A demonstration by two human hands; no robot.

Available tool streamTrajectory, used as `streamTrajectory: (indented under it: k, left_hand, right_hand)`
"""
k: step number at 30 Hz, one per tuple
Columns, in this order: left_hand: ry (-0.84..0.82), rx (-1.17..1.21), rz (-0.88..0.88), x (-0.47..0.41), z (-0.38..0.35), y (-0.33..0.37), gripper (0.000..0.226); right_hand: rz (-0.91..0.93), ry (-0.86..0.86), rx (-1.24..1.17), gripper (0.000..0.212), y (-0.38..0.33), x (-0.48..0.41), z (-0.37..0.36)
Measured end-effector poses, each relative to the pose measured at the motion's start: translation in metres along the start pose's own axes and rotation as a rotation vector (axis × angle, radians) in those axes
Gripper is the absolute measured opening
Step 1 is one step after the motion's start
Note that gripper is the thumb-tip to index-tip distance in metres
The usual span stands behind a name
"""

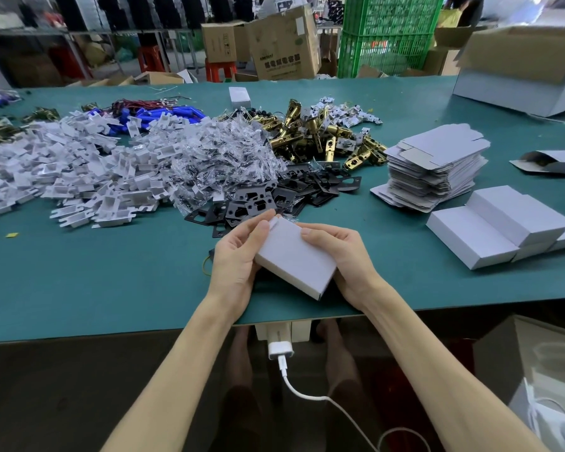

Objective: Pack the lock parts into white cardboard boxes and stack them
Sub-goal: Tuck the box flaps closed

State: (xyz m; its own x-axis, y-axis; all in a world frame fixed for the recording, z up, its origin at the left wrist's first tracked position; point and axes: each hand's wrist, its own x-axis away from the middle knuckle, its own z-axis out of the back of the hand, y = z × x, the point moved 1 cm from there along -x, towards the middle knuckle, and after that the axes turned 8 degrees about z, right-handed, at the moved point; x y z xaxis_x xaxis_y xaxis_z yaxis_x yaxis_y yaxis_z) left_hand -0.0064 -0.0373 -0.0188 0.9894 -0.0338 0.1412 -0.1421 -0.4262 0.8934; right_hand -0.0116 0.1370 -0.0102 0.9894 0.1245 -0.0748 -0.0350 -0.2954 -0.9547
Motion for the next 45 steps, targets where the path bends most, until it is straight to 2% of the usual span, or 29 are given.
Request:
streamTrajectory:
  k: [2,7,14,20,37,45]
  left_hand:
    - [-0.016,-0.031,-0.012,0.0015,-0.0008,0.0001,0.022]
    - [-0.079,-0.059,-0.011,0.0023,0.0016,0.0026,0.031]
    - [-0.014,0.022,0.009,-0.0001,0.0008,0.0036,0.031]
    - [0.011,-0.029,-0.009,-0.0008,0.0002,0.0021,0.034]
    - [-0.047,-0.159,-0.098,-0.0017,0.0034,-0.0013,0.041]
    - [-0.037,-0.083,-0.076,-0.0026,0.0017,0.0001,0.04]
  right_hand:
    - [0.006,0.0,0.013,0.021,-0.0005,0.0008,-0.0001]
    - [-0.003,-0.004,-0.003,0.021,-0.0022,0.0014,0.0005]
    - [-0.005,-0.005,-0.01,0.024,-0.0026,0.001,0.0005]
    - [0.023,-0.041,-0.003,0.025,-0.0032,0.0023,0.0001]
    - [0.074,-0.135,0.081,0.019,0.0044,-0.0015,0.0016]
    - [0.082,-0.12,0.104,0.024,0.0061,-0.0032,0.0003]
